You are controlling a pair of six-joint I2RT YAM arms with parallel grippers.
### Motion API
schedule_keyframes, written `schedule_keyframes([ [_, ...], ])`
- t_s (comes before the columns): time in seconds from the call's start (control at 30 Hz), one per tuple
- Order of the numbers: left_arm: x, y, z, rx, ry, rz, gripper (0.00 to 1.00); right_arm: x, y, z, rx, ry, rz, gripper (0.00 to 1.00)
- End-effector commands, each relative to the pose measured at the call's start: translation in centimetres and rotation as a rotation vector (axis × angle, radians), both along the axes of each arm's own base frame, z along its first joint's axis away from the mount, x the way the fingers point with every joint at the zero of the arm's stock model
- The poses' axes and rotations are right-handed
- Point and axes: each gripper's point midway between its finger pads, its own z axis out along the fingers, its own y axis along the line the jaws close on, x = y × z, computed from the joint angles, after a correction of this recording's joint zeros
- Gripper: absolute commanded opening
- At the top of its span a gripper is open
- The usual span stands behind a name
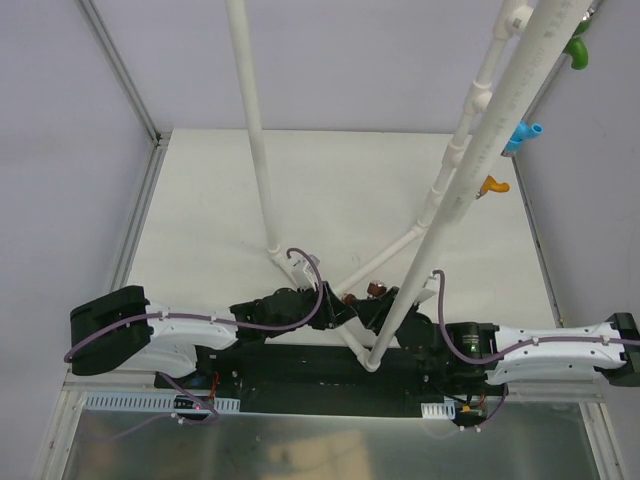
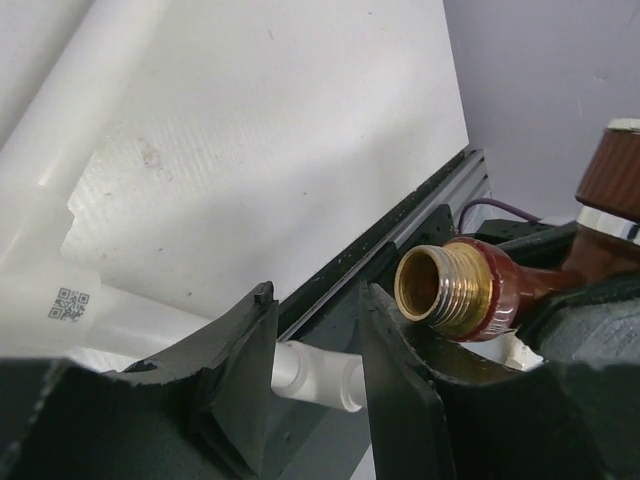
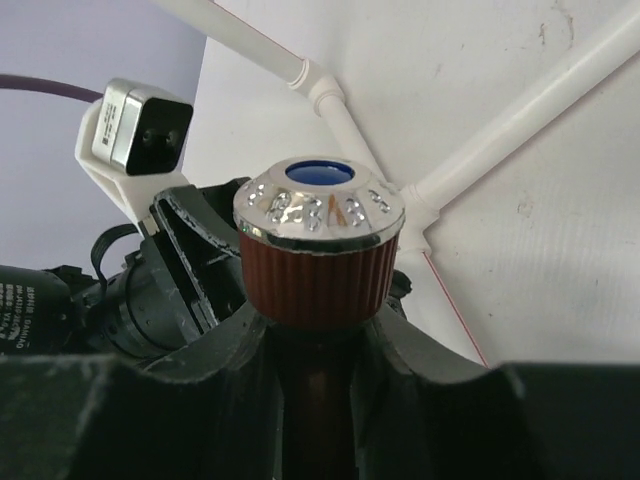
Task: Install the water faucets
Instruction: Install the water faucet onto the adaptor.
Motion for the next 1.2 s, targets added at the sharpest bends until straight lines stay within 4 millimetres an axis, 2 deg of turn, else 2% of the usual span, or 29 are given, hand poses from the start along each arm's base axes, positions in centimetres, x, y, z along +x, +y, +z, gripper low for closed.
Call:
schedule_keyframes([
  [0.0, 1.5, 1.7, 0.5, 0.039, -0.054, 0.092, 0.41, 0.3, -0.5, 0.9, -0.062, -0.048, -0.1, 0.0],
  [0.23, 3.8, 2.5, 2.3, 0.093, -0.105, 0.103, 0.46, 3.4, -5.9, 1.2, -0.06, -0.095, -0.25, 0.0],
  [0.37, 6.0, 2.5, 3.0, 0.09, -0.114, 0.084, 0.48, 5.0, -8.3, 0.2, -0.128, -0.089, -0.285, 0.0],
  [0.47, 8.4, 1.9, 4.6, 0.099, -0.153, 0.05, 0.5, 6.4, -9.6, -1.0, -0.206, -0.071, -0.299, 0.0],
  [0.57, 10.7, 0.2, 7.1, 0.112, -0.236, -0.023, 0.53, 8.2, -10.4, -2.0, -0.236, -0.05, -0.308, 0.0],
  [0.63, 12.4, -1.3, 8.9, 0.126, -0.308, -0.072, 0.55, 9.6, -11.8, -2.7, -0.228, -0.009, -0.357, 0.0],
  [0.67, 13.5, -2.4, 10.9, 0.12, -0.372, -0.098, 0.56, 9.9, -12.2, -2.9, -0.216, 0.011, -0.363, 0.0],
  [0.7, 14.2, -3.4, 11.8, 0.123, -0.422, -0.125, 0.57, 10.3, -12.6, -3.1, -0.197, 0.029, -0.372, 0.0],
  [0.8, 16.4, -5.9, 13.6, 0.128, -0.566, -0.171, 0.64, 11.1, -14.4, -2.5, -0.151, 0.028, -0.44, 0.0],
  [0.83, 17.1, -6.8, 14.5, 0.119, -0.621, -0.178, 0.69, 11.2, -15.0, -2.2, -0.14, 0.021, -0.459, 0.0],
  [0.93, 19.0, -9.7, 15.3, 0.107, -0.74, -0.232, 0.76, 11.6, -17.2, -1.7, -0.132, 0.029, -0.544, 0.0],
  [1.0, 20.0, -11.6, 15.4, 0.07, -0.812, -0.255, 0.89, 11.6, -18.4, -1.6, -0.118, 0.045, -0.592, 0.0],
  [1.03, 20.5, -12.5, 14.9, 0.055, -0.841, -0.263, 0.93, 11.6, -18.6, -1.5, -0.107, 0.049, -0.6, 0.0],
  [1.1, 21.8, -13.5, 14.8, 0.033, -0.89, -0.234, 0.95, 11.6, -19.4, -0.9, -0.094, 0.046, -0.627, 0.0],
  [1.13, 22.5, -14.1, 13.9, 0.038, -0.898, -0.226, 0.95, 11.6, -19.7, -0.6, -0.09, 0.041, -0.638, 0.0],
  [1.17, 23.1, -14.6, 14.1, 0.03, -0.917, -0.212, 0.96, 11.5, -19.9, -0.3, -0.086, 0.036, -0.642, 0.0],
])
